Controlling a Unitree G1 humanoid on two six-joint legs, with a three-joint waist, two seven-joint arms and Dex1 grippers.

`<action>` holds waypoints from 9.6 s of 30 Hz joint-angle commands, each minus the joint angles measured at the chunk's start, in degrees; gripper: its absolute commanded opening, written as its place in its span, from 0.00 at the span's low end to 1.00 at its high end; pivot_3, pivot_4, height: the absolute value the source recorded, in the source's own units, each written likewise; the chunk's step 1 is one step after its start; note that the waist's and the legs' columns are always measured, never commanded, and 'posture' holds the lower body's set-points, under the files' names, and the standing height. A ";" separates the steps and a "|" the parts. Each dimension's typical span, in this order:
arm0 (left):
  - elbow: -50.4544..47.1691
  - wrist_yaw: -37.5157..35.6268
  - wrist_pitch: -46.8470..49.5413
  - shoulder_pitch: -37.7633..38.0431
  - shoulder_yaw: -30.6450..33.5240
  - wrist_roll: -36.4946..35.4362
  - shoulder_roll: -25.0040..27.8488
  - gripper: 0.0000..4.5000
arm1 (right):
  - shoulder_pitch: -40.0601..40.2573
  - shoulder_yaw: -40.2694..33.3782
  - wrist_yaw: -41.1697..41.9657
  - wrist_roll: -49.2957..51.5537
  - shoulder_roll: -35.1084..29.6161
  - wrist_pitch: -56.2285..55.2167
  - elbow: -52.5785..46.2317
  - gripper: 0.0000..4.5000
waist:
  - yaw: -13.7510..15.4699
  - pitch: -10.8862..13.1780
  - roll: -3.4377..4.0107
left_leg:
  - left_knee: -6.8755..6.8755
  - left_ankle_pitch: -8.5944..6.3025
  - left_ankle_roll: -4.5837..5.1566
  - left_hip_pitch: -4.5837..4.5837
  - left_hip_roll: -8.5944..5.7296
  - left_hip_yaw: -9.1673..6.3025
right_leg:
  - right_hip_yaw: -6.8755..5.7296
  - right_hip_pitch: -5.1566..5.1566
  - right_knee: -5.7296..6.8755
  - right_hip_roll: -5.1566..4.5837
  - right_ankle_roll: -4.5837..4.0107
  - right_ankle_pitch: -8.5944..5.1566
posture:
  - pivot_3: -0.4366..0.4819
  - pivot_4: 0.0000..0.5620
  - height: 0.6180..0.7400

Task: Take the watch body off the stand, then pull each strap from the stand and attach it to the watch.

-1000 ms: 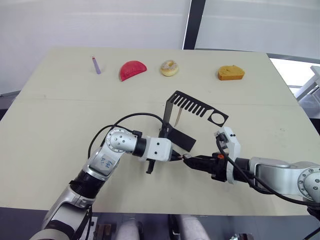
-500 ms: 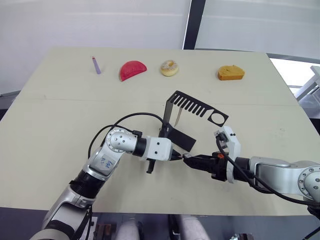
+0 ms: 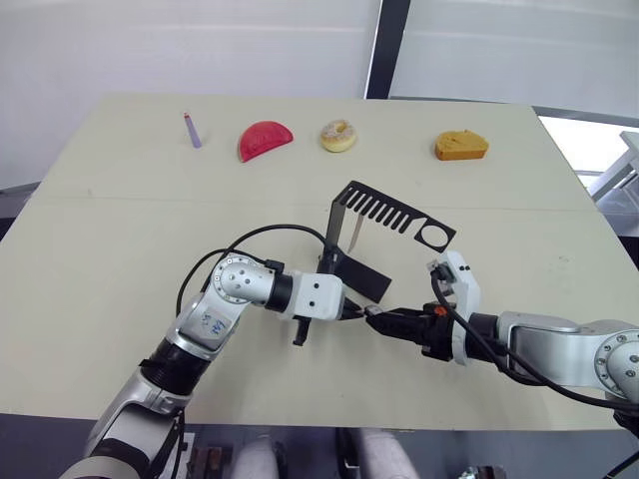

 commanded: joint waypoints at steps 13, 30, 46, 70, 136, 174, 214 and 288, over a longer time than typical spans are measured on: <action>-1.44 1.46 -0.60 -2.09 -0.98 -0.76 -2.45 0.00 | -1.62 1.55 2.72 2.20 0.59 -0.26 -4.04 0.36 | 0.01 0.00 0.00 | 0.01 0.00 0.00 0.00 0.00 0.00 | 0.00 0.00 0.00 0.00 0.00 0.00 | 0.48 0.27 0.98; -4.44 -0.06 0.22 -0.65 -1.84 -2.02 -1.87 0.00 | 2.89 0.89 2.74 2.20 -2.04 -3.86 -8.51 0.36 | 0.00 0.00 0.00 | 0.01 0.00 0.00 0.00 0.00 0.00 | 0.00 0.00 0.00 0.00 0.00 0.00 | 0.48 0.27 0.98; -4.02 -0.40 0.40 -1.15 -2.09 -1.98 -2.17 0.00 | 3.89 1.97 2.83 2.20 -3.02 -6.35 -9.95 0.36 | 0.01 0.00 0.00 | 0.01 0.00 0.00 0.00 0.00 0.00 | 0.00 0.00 0.00 0.00 0.00 0.00 | 0.48 0.27 0.98; -2.87 0.16 0.02 -1.69 -2.03 -1.50 -2.84 0.00 | 3.28 2.63 2.80 2.20 -3.53 -6.63 -9.34 0.36 | 0.02 0.00 0.00 | 0.02 0.00 0.00 0.00 0.00 0.00 | 0.00 0.00 0.01 0.00 0.00 0.00 | 0.48 0.27 0.98; -7.58 -10.95 10.58 16.58 20.85 -27.13 23.21 1.00 | 2.90 16.17 64.13 -96.26 15.11 -22.78 1.32 0.65 | -0.10 0.07 0.08 | 0.47 -0.19 0.07 0.01 0.00 0.07 | -0.08 -0.03 0.26 0.04 -0.06 -0.06 | 0.48 0.27 0.98; -23.24 18.85 30.79 24.58 36.39 -42.06 13.32 1.00 | 24.59 -23.61 52.37 -75.80 23.40 -14.42 -9.11 0.87 | -0.28 0.00 -0.02 | 0.31 -0.30 -0.08 0.33 0.00 0.06 | -0.02 0.22 0.33 0.02 -0.09 -0.08 | 0.48 0.27 0.98; -24.91 43.06 24.54 16.28 9.29 -17.58 -8.34 0.88 | 4.06 0.35 42.76 -96.63 34.95 -5.20 15.15 0.00 | 0.04 -0.26 -0.07 | 0.50 -0.25 -0.10 0.26 0.00 0.09 | -0.01 0.12 0.46 0.06 -0.11 -0.09 | 0.48 0.27 0.98; -15.14 11.34 37.32 9.38 21.84 -45.11 4.18 0.00 | 10.44 -8.81 52.00 -87.20 27.85 -12.34 -1.72 0.12 | 0.05 -0.14 0.09 | 0.39 -0.26 -0.08 0.12 0.02 0.02 | -0.10 0.05 0.30 0.06 -0.10 -0.09 | 0.48 0.27 0.98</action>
